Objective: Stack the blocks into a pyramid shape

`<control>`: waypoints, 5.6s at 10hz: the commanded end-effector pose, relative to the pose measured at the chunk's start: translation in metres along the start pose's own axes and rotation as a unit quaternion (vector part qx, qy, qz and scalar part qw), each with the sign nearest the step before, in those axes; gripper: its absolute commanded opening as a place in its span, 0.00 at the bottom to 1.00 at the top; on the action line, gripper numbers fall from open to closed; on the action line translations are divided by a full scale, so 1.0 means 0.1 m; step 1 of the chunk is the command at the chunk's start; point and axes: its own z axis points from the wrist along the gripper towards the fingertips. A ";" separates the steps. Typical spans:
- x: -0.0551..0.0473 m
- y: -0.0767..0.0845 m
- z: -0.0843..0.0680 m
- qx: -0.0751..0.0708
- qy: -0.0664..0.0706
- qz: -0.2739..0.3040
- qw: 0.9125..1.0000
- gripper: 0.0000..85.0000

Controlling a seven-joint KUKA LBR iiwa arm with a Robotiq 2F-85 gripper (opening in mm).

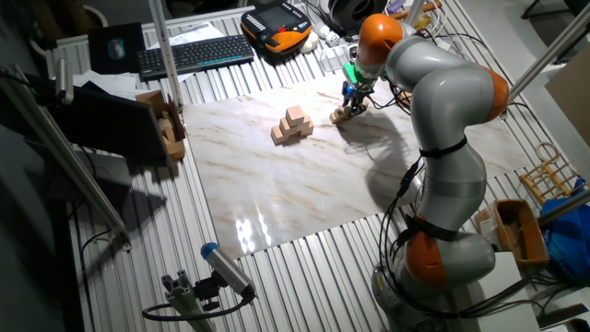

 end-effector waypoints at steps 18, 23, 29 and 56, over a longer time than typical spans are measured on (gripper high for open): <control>0.01 0.04 -0.02 -0.017 -0.005 -0.003 1.000 0.80; 0.01 0.05 -0.02 -0.020 -0.006 -0.003 1.000 0.80; -0.04 0.02 -0.18 -0.005 -0.010 -0.017 1.000 0.80; -0.27 0.07 -0.32 -0.018 -0.014 -0.123 0.992 0.00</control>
